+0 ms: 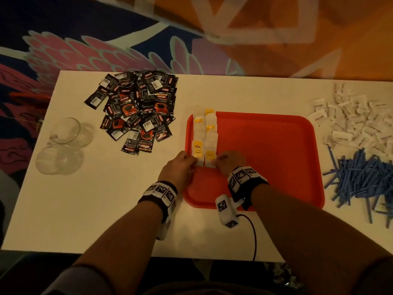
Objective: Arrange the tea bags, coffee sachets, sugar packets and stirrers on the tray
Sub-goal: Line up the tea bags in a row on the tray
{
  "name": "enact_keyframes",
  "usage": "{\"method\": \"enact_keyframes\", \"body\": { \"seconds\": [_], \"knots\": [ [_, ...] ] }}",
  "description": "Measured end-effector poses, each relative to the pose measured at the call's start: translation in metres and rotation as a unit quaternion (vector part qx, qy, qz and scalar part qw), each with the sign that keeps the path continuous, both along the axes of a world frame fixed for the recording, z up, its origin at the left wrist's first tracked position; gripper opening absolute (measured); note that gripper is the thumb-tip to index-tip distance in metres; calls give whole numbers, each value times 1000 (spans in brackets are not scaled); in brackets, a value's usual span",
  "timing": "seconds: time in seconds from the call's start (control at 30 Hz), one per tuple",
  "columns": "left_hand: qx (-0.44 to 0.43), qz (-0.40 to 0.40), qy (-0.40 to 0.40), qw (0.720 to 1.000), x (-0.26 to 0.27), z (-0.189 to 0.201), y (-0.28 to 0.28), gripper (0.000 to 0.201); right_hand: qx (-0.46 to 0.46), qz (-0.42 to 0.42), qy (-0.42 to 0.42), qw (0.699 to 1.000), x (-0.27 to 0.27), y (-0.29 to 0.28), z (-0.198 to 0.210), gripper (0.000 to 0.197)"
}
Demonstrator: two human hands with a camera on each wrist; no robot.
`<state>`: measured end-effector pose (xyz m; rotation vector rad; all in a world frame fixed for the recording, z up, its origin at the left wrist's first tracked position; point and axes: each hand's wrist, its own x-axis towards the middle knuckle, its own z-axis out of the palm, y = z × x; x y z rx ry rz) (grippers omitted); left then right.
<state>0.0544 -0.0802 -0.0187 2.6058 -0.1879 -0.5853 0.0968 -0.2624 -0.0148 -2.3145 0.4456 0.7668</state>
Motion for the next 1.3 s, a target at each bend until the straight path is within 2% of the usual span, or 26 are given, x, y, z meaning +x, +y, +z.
{"method": "enact_keyframes", "body": {
  "seconds": [0.3,0.5,0.57,0.67,0.73,0.83,0.93,1.07,1.2,1.3],
  "knots": [
    [24,-2,9,1000,5,-6,-5,38,-23,-26,14,999,4,8,-7,23],
    [-9,10,-22,1000,0,-6,-4,35,-23,-53,4,998,1,5,-6,28],
    [-38,39,-42,998,0,-7,-3,31,-27,-38,3,999,1,1,-3,28],
    [-115,139,-29,983,4,0,-3,15,-24,-16,-13,999,1,-4,8,22],
    [-218,227,41,948,8,9,-2,18,13,-17,-30,999,0,-7,16,16],
    [-356,330,170,858,11,31,-4,35,104,1,-59,993,-1,-9,37,13],
    [-434,368,224,792,19,53,-9,49,155,47,-90,983,1,-9,63,9],
    [-513,377,296,712,27,79,-16,56,236,108,-170,951,1,-12,93,18],
    [-536,380,315,685,31,101,-29,47,248,192,-186,931,4,-17,119,23],
    [-562,377,325,660,36,115,-40,44,250,207,-203,924,9,-22,130,23]
  ]
}}
